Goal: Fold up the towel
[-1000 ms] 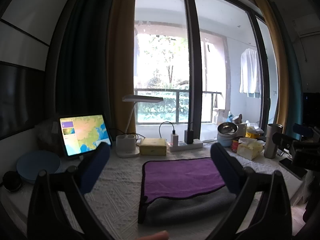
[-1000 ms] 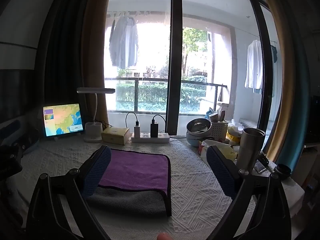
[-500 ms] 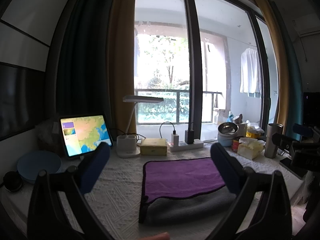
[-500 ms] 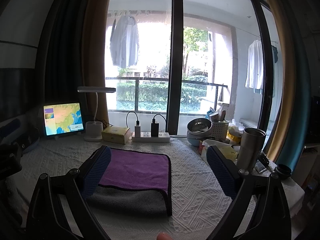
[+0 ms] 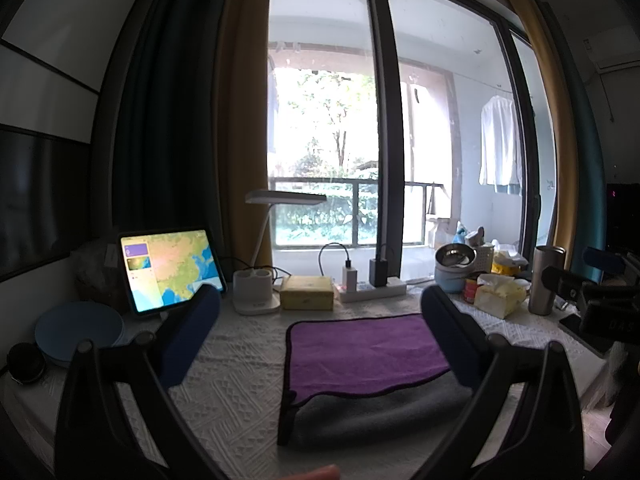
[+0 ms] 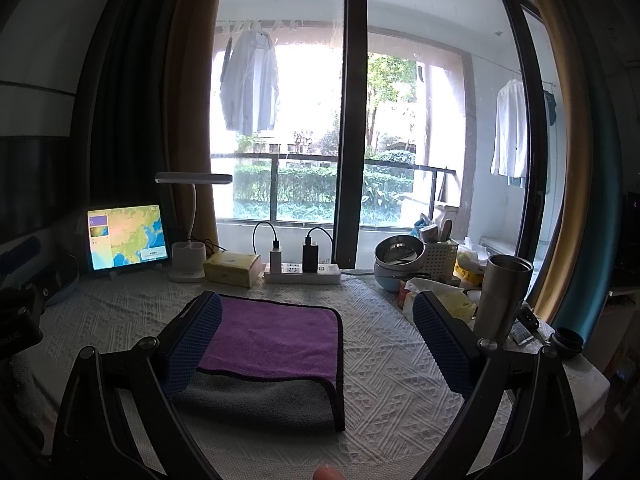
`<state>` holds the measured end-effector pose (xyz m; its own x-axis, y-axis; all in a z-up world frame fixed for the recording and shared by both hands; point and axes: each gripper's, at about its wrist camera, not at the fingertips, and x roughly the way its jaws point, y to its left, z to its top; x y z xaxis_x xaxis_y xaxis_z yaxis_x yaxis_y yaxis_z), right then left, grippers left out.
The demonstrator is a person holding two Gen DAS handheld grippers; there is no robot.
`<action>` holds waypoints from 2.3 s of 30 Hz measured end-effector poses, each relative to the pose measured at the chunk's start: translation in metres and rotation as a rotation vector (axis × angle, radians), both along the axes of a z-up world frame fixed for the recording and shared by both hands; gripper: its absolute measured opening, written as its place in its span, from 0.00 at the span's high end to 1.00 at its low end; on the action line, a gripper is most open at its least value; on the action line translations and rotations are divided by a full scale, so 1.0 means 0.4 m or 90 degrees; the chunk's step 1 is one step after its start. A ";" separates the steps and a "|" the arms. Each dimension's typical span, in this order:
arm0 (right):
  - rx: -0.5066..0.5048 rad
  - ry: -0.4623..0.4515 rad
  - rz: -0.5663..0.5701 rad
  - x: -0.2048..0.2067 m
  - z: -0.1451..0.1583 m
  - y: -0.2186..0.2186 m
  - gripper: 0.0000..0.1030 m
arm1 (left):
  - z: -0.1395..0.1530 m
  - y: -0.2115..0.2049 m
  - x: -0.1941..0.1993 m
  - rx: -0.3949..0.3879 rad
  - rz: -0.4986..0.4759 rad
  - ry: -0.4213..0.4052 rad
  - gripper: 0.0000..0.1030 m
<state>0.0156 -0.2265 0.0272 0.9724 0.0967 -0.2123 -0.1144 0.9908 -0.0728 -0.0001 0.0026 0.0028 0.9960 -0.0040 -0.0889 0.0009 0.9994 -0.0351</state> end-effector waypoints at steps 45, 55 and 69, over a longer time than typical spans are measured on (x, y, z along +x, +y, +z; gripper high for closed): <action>0.006 0.035 0.003 0.040 -0.053 -0.007 0.04 | -0.054 -0.015 0.069 0.020 -0.015 0.086 0.02; 0.024 0.149 0.033 0.145 -0.143 -0.016 0.09 | -0.168 -0.006 0.204 -0.002 -0.044 0.253 0.02; 0.058 0.326 0.061 0.338 -0.274 -0.052 0.23 | -0.286 -0.006 0.344 0.005 -0.089 0.418 0.31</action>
